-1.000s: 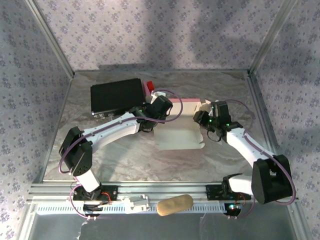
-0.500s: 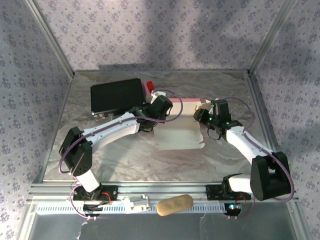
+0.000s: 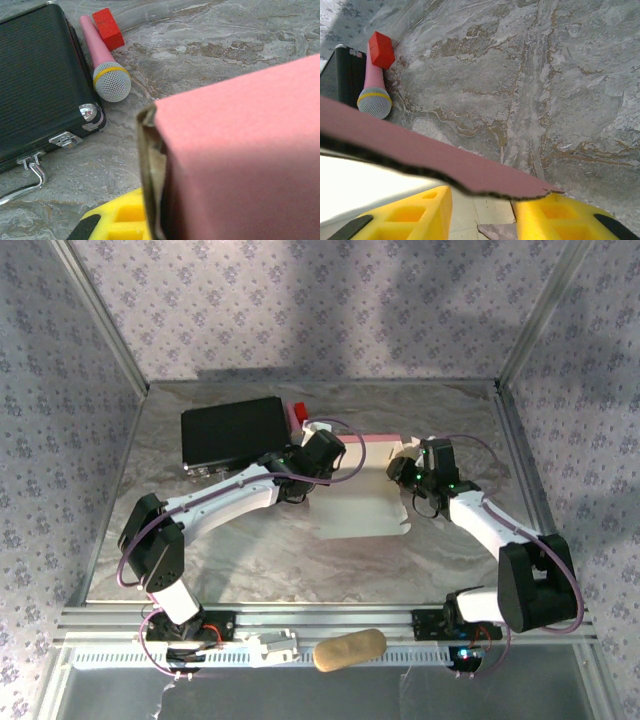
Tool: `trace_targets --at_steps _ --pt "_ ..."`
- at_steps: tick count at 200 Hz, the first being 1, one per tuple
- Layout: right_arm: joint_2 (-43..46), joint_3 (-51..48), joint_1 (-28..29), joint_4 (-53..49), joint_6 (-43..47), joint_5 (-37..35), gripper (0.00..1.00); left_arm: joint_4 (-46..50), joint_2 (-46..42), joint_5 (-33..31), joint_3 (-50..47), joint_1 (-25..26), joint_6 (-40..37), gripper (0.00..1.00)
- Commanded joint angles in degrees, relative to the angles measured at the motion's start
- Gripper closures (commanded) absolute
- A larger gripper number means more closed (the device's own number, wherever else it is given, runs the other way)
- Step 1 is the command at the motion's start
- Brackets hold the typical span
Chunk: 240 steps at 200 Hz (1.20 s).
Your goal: Fold the paper box
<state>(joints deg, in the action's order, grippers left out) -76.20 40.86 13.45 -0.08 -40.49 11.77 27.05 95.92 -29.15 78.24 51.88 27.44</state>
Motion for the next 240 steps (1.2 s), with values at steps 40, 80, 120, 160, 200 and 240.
trace_targets --at_steps 40,80,120,160,200,240 --pt "0.71 0.23 1.11 1.91 -0.30 0.45 0.67 -0.43 -1.62 1.44 2.84 0.46 -0.39 1.00" --pt "-0.08 2.33 3.67 0.39 0.78 -0.54 0.67 -0.49 -1.72 1.37 2.89 0.44 -0.24 1.00" --pt "-1.07 3.69 5.81 -0.74 2.64 -1.43 0.68 -0.12 -1.88 1.43 3.32 0.42 -0.46 1.00" --pt "-2.62 5.96 7.78 -3.52 4.02 -2.28 0.69 -0.23 -2.05 1.34 2.85 0.42 -0.46 1.00" --pt "-3.42 6.51 8.94 -4.48 6.74 -2.87 0.69 -0.24 -2.27 1.31 3.12 0.43 -0.55 1.00" --pt "0.64 5.40 9.38 -5.44 6.83 -4.36 0.68 -0.07 -2.58 1.03 2.57 0.13 -0.48 1.00"
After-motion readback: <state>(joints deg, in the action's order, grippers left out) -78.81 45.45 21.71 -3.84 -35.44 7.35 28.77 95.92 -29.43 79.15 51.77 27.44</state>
